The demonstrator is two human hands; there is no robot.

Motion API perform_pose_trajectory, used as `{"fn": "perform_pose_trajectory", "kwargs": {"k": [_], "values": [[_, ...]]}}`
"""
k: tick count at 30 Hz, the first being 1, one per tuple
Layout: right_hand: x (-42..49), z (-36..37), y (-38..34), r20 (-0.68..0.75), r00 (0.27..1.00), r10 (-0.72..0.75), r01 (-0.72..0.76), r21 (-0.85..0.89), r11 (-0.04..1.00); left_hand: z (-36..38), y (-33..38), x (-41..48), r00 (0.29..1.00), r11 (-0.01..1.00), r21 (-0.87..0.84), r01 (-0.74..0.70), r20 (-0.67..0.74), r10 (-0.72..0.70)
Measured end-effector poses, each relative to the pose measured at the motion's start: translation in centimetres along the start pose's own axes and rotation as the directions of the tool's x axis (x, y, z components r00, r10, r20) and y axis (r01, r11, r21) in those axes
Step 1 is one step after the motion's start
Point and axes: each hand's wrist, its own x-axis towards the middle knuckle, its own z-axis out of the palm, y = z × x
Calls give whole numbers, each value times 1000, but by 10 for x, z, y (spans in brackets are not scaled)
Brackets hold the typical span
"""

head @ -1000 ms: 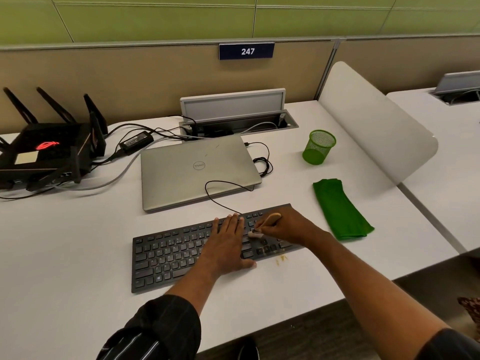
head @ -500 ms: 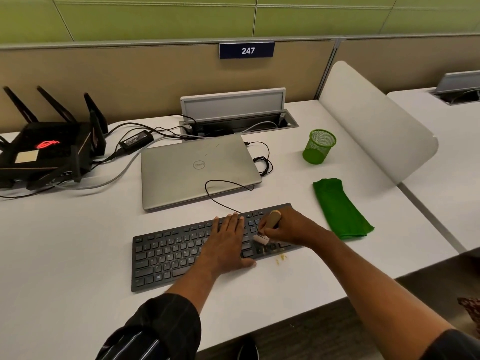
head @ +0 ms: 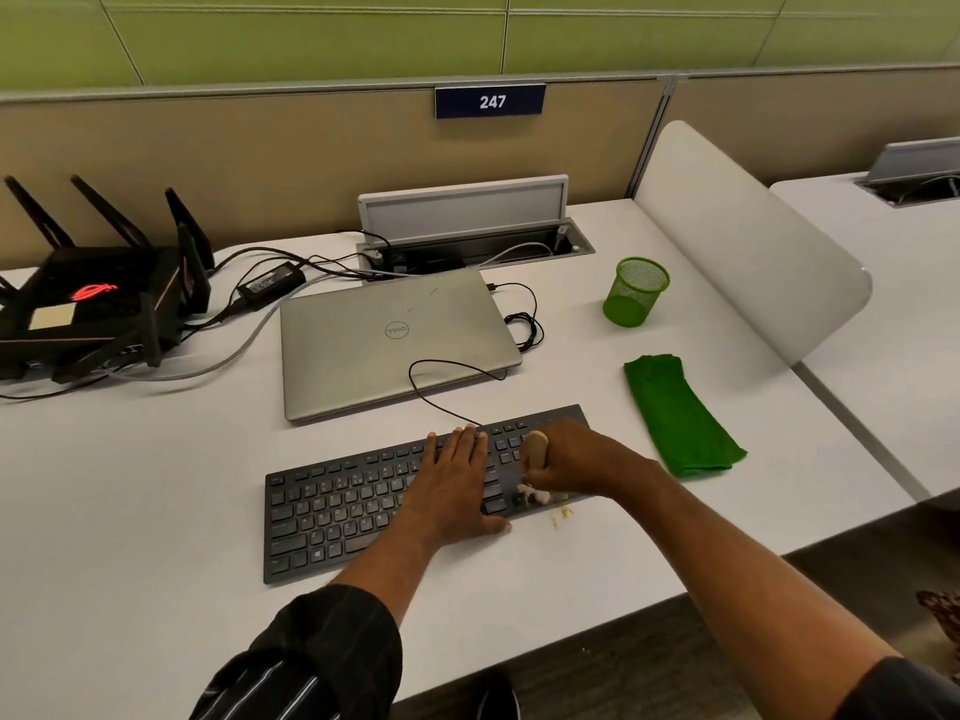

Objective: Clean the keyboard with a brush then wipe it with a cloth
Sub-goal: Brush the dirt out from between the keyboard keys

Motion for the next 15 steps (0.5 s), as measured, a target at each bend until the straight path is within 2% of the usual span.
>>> {"fn": "perform_pose_trajectory", "kwargs": {"k": [6, 9, 11, 13, 15], "values": [[-11, 14, 3, -222, 969, 106, -60, 205, 977, 1, 1, 0, 1000, 1000, 0, 2, 1, -2], [-17, 16, -1, -152, 981, 120, -76, 266, 961, 2, 1, 1, 1000, 1000, 4, 3, -1, -3], [-21, 14, -3, -43, 989, 142, -123, 297, 947, 2, 0, 1, 1000, 1000, 11, 3, -4, -3], [-22, 12, -2, 42, 987, 154, -159, 252, 955, 2, 0, 1, 1000, 1000, 12, 2, -3, -2], [-23, 10, -2, 51, 986, 159, -166, 219, 962, 3, 1, 1, 1000, 1000, 12, 1, -2, -1]]}}
